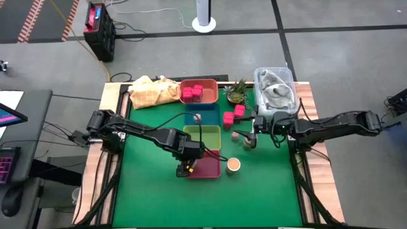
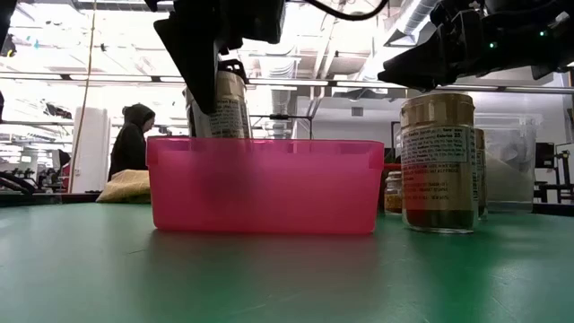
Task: Sort spices by type
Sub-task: Put the gold seasoning bottle into the red bin
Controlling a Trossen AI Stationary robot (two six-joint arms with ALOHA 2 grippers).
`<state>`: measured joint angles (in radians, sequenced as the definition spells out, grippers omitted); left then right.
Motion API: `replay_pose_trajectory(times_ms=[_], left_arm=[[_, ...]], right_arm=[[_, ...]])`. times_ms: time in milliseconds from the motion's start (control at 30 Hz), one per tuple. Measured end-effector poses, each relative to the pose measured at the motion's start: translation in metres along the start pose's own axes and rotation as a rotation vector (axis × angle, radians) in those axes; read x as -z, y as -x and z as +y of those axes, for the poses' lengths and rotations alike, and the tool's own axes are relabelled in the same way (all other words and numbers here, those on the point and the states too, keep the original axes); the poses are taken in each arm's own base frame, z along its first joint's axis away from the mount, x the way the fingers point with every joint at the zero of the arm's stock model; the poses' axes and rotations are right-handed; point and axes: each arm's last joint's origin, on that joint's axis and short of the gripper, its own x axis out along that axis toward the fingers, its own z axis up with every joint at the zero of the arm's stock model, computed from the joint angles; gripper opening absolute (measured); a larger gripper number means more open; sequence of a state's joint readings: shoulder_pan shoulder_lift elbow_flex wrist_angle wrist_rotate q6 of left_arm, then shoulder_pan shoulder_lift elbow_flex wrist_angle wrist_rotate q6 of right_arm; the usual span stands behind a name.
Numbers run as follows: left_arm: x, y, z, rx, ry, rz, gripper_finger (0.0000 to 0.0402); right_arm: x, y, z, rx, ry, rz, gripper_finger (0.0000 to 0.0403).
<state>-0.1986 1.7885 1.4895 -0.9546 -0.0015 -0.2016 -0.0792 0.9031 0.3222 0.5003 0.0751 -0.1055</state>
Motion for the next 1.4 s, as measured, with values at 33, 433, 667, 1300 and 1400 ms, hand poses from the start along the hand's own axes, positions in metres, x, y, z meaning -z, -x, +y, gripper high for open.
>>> replay_pose_trajectory(times_ms=[33,433,667,1300,1400], left_arm=[[0.000,0.000,0.000,-0.002,0.001,-0.001,0.0286],[-0.001,0.003,0.000,-0.019,-0.004,-0.016,0.0321],[-0.007,0.029,0.001,-0.072,-0.032,-0.052,0.0322],[-0.075,0.030,-0.007,-0.208,-0.118,-0.556,0.0322],[-0.085,0.014,-0.007,-0.207,-0.128,-0.595,0.0322]], right_arm=[[0.000,0.000,0.000,0.000,0.000,0.000,0.0276],[0.001,0.000,0.000,0.000,-0.002,0.006,0.0276],[0.002,0.000,0.001,-0.006,-0.006,0.023,0.0276],[0.004,0.021,0.011,0.082,-0.038,0.169,0.0276],[-0.004,0.036,0.008,0.092,-0.090,0.136,0.0276]])
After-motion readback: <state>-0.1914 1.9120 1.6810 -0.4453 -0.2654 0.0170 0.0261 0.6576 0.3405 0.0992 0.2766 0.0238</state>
